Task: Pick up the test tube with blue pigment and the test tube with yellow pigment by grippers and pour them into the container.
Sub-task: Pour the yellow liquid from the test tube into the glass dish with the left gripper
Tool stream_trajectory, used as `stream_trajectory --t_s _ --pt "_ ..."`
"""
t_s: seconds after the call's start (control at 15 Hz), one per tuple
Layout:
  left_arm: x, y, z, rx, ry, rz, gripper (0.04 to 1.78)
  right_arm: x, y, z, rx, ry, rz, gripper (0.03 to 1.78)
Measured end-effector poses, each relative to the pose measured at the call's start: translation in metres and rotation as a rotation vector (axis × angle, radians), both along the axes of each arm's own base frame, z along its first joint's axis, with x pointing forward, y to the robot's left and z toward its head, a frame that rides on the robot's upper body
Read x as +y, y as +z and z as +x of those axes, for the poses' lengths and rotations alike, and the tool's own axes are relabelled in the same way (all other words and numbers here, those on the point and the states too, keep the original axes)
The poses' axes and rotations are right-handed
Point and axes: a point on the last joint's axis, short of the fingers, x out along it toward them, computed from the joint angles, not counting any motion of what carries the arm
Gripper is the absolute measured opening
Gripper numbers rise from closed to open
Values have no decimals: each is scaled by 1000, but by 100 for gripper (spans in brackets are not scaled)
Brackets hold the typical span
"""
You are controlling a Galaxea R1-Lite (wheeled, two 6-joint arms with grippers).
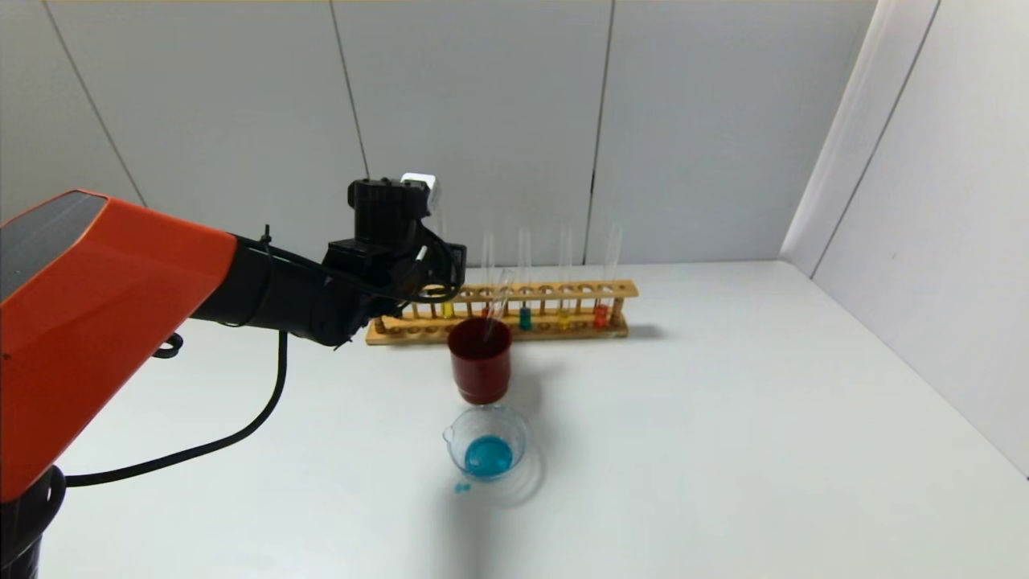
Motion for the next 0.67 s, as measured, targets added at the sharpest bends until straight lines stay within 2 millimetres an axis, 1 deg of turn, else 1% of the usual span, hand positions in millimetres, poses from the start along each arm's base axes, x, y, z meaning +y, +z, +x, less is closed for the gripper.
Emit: stream_trajectory --t_s 0.33,0.67 --pt "1 25 -4 -48 -3 -2 27 0 0 0 0 0 0 174" --pt "4 59 -9 -115 -8 12 27 0 0 0 0 0 0 174"
